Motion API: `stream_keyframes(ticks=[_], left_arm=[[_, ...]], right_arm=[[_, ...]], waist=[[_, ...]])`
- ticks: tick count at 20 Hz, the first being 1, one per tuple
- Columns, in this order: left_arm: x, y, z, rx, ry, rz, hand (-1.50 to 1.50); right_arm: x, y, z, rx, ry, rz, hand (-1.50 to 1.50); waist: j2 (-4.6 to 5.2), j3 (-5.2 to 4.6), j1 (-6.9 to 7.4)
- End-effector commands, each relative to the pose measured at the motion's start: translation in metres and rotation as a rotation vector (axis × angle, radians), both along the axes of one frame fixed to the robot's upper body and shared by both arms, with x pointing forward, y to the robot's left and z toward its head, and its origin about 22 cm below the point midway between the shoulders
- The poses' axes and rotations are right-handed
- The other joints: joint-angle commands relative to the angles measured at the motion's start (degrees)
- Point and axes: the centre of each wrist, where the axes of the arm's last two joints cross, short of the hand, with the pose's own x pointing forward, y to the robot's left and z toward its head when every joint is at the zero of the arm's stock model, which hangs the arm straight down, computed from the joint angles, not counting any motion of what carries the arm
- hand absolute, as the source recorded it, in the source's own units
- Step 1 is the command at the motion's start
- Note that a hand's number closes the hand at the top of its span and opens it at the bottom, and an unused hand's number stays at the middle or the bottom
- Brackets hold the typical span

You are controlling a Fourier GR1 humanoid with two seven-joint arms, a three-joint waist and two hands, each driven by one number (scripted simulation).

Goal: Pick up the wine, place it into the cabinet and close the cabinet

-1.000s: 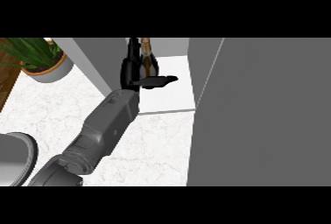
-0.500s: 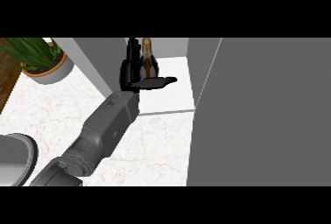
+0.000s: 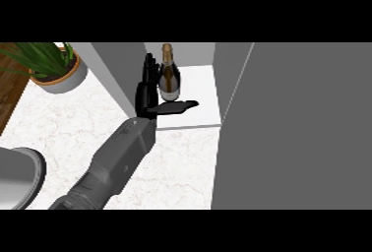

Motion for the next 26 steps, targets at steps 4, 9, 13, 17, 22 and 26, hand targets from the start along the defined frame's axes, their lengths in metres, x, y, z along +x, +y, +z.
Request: stream_keyframes(ticks=[4, 9, 13, 17, 22, 26], left_arm=[[-0.044, -0.038, -0.001, -0.012, 0.024, -0.032, -1.5], [-0.092, -0.059, -0.005, 0.0, -0.009, -0.073, -1.5], [-0.133, -0.066, -0.003, -0.05, -0.015, -0.067, -1.5], [-0.152, -0.049, 0.023, -0.063, -0.037, -0.084, -1.5], [-0.177, -0.033, 0.031, -0.06, -0.026, -0.034, -1.5], [-0.205, -0.028, 0.055, -0.086, -0.027, -0.01, -1.5]], right_arm=[[-0.018, -0.002, 0.004, 0.01, 0.01, -0.025, -1.5], [-0.002, -0.025, 0.003, 0.022, -0.016, -0.068, -1.5], [-0.016, -0.017, 0.007, 0.002, -0.014, -0.082, -1.5], [-0.026, -0.019, 0.001, -0.003, -0.003, -0.066, -1.5], [-0.028, -0.017, 0.008, 0.008, -0.021, -0.062, -1.5], [-0.012, -0.015, 0.001, 0.006, -0.003, -0.055, -1.5]], waist=[[-0.26, 0.01, 2.24], [-0.27, 0.07, 3.74], [-0.39, 0.04, 4.12], [-0.38, 0.08, 4.12], [-0.22, 0.04, 3.86], [-0.25, 0.06, 4.15]])
